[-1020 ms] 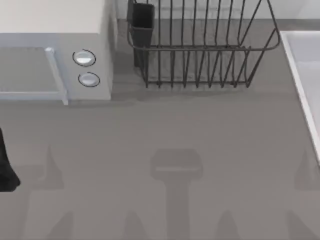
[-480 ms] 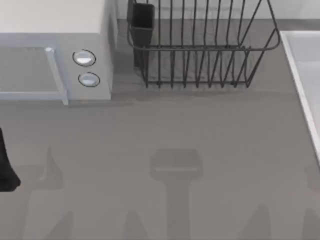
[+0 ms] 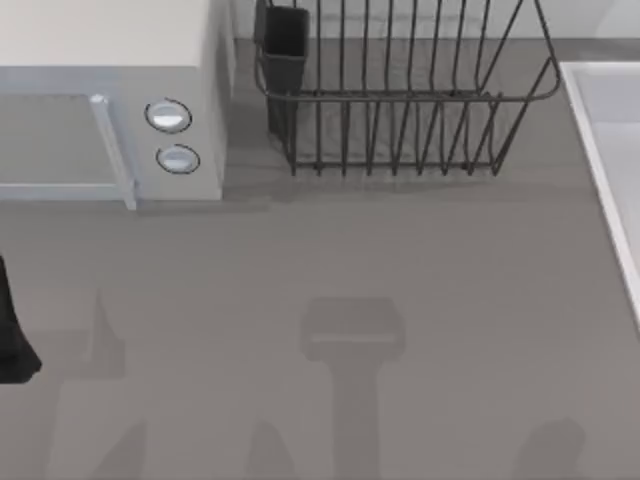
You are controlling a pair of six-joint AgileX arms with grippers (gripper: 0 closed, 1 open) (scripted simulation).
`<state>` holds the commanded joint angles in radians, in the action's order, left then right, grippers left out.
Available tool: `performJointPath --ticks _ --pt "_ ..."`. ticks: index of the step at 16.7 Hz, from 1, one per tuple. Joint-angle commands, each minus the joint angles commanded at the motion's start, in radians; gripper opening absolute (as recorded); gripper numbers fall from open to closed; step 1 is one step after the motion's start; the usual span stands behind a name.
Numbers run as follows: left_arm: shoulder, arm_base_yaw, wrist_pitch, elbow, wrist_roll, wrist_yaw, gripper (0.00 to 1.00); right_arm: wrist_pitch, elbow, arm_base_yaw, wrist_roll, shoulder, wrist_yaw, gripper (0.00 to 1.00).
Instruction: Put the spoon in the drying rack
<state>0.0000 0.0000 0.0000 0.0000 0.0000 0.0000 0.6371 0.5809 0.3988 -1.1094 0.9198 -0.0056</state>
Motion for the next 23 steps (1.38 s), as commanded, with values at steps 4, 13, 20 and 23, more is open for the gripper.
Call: performJointPath --ticks 4,13,20,23 --pt "0.000 0.000 0.000 0.000 0.000 0.000 1.00 0.204 0.182 0.128 -0.355 0.291 0.001 1.00" --pt "0.000 0.000 0.000 0.000 0.000 0.000 1.00 0.408 0.406 0.271 -0.736 0.594 0.001 1.00" --pt "0.000 0.000 0.000 0.000 0.000 0.000 1.00 0.368 0.379 0.266 -0.732 0.610 0.001 1.00" --pt "0.000 0.000 0.000 0.000 0.000 0.000 1.00 0.242 0.314 0.266 -0.729 0.668 0.001 1.00"
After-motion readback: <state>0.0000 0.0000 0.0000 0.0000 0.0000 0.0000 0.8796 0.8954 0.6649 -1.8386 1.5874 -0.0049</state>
